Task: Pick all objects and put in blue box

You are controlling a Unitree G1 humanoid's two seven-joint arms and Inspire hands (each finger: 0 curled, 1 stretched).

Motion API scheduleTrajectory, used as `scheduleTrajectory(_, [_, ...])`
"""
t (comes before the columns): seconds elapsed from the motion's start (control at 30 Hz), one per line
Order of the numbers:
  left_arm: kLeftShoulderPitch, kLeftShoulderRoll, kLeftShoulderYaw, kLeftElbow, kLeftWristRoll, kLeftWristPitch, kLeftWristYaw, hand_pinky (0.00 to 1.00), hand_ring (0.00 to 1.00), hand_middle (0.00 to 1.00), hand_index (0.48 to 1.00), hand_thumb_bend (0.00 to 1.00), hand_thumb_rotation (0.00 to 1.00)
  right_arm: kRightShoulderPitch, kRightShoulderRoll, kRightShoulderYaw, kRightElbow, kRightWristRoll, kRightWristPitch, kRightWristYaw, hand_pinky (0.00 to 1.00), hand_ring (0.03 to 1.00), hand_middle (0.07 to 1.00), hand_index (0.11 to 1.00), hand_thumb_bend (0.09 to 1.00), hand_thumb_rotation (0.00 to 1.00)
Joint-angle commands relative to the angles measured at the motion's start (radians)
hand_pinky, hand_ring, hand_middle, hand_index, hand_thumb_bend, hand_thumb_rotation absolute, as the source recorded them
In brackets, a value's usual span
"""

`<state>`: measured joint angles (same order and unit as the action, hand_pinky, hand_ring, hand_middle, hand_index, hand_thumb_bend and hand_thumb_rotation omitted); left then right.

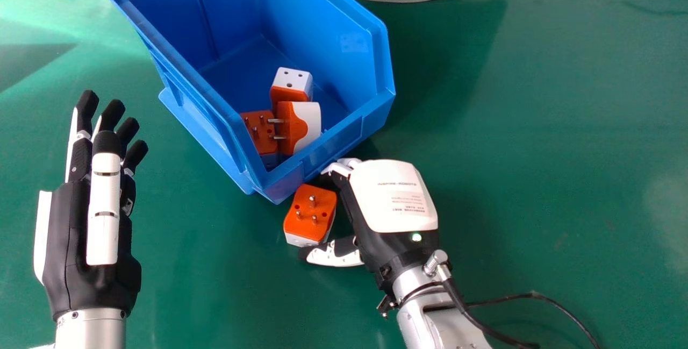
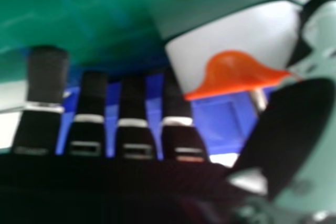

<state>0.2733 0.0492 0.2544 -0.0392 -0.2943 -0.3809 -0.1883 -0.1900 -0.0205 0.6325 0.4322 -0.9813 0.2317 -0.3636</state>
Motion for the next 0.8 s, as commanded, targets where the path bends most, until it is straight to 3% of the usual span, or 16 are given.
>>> scheduleTrajectory(0.0, [-0.007, 0.005, 0.005, -0.019, 0.003, -0.008, 0.002, 0.93, 0.94, 0.95, 0.976, 0.44, 0.80, 0.041, -0.027, -0.006, 0.053, 0.027, 0.035, 0.040, 0.69, 0.768, 0.809, 0.794, 0.617, 0.33])
scheduleTrajectory(0.13, [-0.012, 0.009, 0.006, -0.013, 0.013, -0.016, 0.002, 0.92, 0.93, 0.95, 0.974, 0.44, 0.80, 0.039, -0.025, -0.015, 0.051, 0.042, 0.026, 0.036, 0.69, 0.767, 0.808, 0.794, 0.618, 0.33])
scheduleTrajectory(0.2, [-0.012, 0.008, 0.006, -0.018, 0.018, -0.010, 0.008, 0.92, 0.93, 0.95, 0.974, 0.45, 0.80, 0.034, -0.031, -0.012, 0.061, 0.040, 0.011, 0.011, 0.69, 0.766, 0.807, 0.792, 0.611, 0.33])
scheduleTrajectory(0.27, [-0.012, 0.007, 0.005, -0.025, 0.015, -0.004, 0.009, 0.92, 0.93, 0.95, 0.972, 0.45, 0.80, 0.028, -0.039, -0.011, 0.079, 0.046, -0.020, -0.029, 0.69, 0.762, 0.801, 0.786, 0.604, 0.31])
scheduleTrajectory(0.3, [-0.012, 0.007, 0.005, -0.026, 0.015, -0.003, 0.009, 0.92, 0.93, 0.95, 0.973, 0.45, 0.81, 0.026, -0.041, -0.012, 0.086, 0.051, -0.030, -0.039, 0.63, 0.702, 0.744, 0.726, 0.584, 0.28])
scheduleTrajectory(0.33, [-0.012, 0.007, 0.005, -0.026, 0.015, -0.003, 0.009, 0.92, 0.93, 0.95, 0.973, 0.45, 0.81, 0.024, -0.041, -0.013, 0.092, 0.056, -0.037, -0.045, 0.63, 0.702, 0.744, 0.726, 0.584, 0.28])
scheduleTrajectory(0.37, [-0.012, 0.007, 0.005, -0.026, 0.014, -0.003, 0.009, 0.92, 0.93, 0.95, 0.974, 0.45, 0.81, 0.021, -0.042, -0.012, 0.097, 0.058, -0.043, -0.053, 0.56, 0.624, 0.673, 0.680, 0.571, 0.22])
scheduleTrajectory(0.53, [-0.013, 0.010, 0.004, -0.024, 0.012, -0.006, 0.005, 0.93, 0.94, 0.95, 0.976, 0.45, 0.81, 0.017, -0.046, -0.009, 0.101, 0.064, -0.049, -0.056, 0.42, 0.483, 0.535, 0.590, 0.543, 0.11])
scheduleTrajectory(0.77, [-0.018, 0.014, 0.007, -0.012, 0.008, -0.015, -0.003, 0.94, 0.95, 0.96, 0.982, 0.46, 0.81, 0.026, -0.036, -0.034, 0.079, 0.137, -0.058, -0.018, 0.32, 0.390, 0.458, 0.547, 0.522, 0.05])
